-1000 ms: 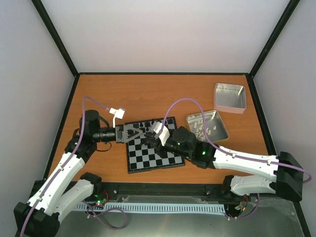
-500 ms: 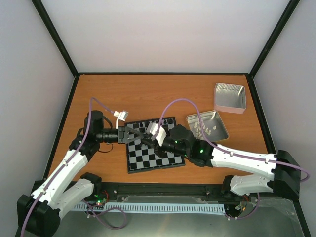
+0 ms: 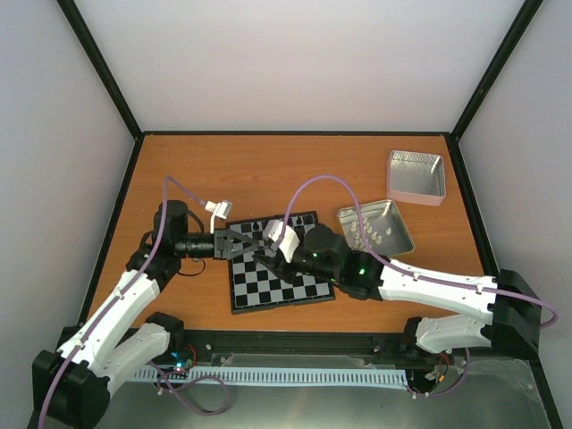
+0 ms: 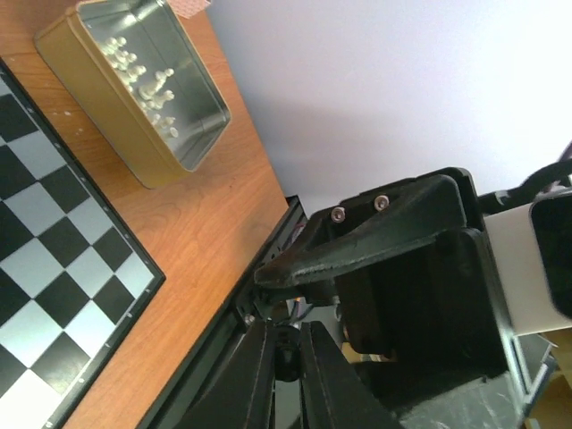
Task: Set up the chess pieces on the board
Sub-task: Place the chess piece on the chessboard.
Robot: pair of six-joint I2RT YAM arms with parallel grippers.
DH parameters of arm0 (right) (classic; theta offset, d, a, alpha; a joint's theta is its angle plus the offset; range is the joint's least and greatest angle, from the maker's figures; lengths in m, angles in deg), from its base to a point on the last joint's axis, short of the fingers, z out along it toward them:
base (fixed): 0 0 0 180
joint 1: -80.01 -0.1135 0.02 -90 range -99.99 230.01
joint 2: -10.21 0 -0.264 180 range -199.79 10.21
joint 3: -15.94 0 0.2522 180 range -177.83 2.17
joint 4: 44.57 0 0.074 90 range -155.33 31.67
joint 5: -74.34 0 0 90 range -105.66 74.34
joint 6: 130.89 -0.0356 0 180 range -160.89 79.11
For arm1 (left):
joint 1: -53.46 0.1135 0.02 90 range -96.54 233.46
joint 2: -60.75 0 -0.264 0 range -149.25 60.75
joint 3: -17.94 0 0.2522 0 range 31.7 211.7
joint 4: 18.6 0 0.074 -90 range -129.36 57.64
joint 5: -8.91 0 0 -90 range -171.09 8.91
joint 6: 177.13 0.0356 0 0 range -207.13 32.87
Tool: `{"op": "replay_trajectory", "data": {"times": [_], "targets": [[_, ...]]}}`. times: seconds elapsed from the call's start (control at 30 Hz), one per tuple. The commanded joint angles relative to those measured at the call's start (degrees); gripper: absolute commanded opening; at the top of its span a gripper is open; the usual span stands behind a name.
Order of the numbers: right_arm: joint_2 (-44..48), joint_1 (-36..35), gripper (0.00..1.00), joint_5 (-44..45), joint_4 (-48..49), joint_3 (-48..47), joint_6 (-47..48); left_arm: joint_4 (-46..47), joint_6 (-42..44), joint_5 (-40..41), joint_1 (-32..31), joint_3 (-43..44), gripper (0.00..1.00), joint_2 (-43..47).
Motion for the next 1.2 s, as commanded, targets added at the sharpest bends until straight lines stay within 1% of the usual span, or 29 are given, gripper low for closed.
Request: {"op": "replay_trajectory", "data": {"times": [0.0,0.03,0.07,0.13,0.2,0.3,0.4,0.5,0.53,0.6,0.73,0.87,0.93,1.03,1.17], "targets": [[-0.03,0.37,0.58,4.17,-2.62,-1.81,-4.8,-4.38,5.02,7.4,0.04,3.09,0.01,-0.8],[0.57,0.69,0.64,4.56,-2.89,-0.82,-6.3,-6.26,6.81,10.51,0.04,4.03,0.01,-1.25],[1.41,1.14,0.67,4.69,-2.81,0.35,-7.89,-8.14,8.3,14.16,0.04,4.9,0.01,-1.69],[3.54,1.96,0.7,4.52,-1.59,3.8,-12.13,-10.2,11.19,20.2,-0.09,6.32,0.01,-2.53],[5.54,2.95,0.71,4.39,-1.44,6.83,-17.16,-9.84,14.48,25.69,-2.02,7.07,0.01,-3.09],[7.5,4.27,0.7,9.35,-4.71,9.67,-25.5,-10.8,17.4,36.47,-7.94,9.37,0.01,-5.93],[8.13,7.48,0.69,14.03,-11.26,11.0,-34.63,-11.18,17.59,43.0,-11.55,11.5,0.01,-12.36],[9.18,12.31,0.66,15.7,-17.12,12.91,-42.36,-8.93,17.8,50.98,-17.36,13.91,0.01,-18.24],[10.3,14.47,0.66,15.88,-18.08,13.81,-45.11,-8.42,18.1,54.59,-19.35,15.27,0.01,-20.46],[12.45,17.34,0.66,16.46,-19.81,15.55,-48.64,-7.64,19.07,58.97,-22.6,18.44,0.01,-25.48],[16.9,21.58,0.66,18.06,-24.02,17.51,-54.33,-7.41,20.54,63.96,-26.33,25.41,0.01,-36.12],[20.92,21.99,0.66,20.31,-25.79,18.02,-55.69,-8.34,21.24,68.22,-29.75,32.66,0.01,-44.88],[22.6,21.99,0.66,21.48,-26.79,18.16,-55.95,-10.63,21.12,70.85,-30.76,35.71,0.01,-49.27],[24.78,21.99,0.66,22.33,-27.33,18.75,-56.05,-11.77,20.83,71.72,-30.92,37.9,0.01,-52.61],[25.81,22.08,0.66,22.21,-27.44,19.69,-56.04,-11.13,20.61,71.89,-31.15,38.05,0.01,-55.24]]}}
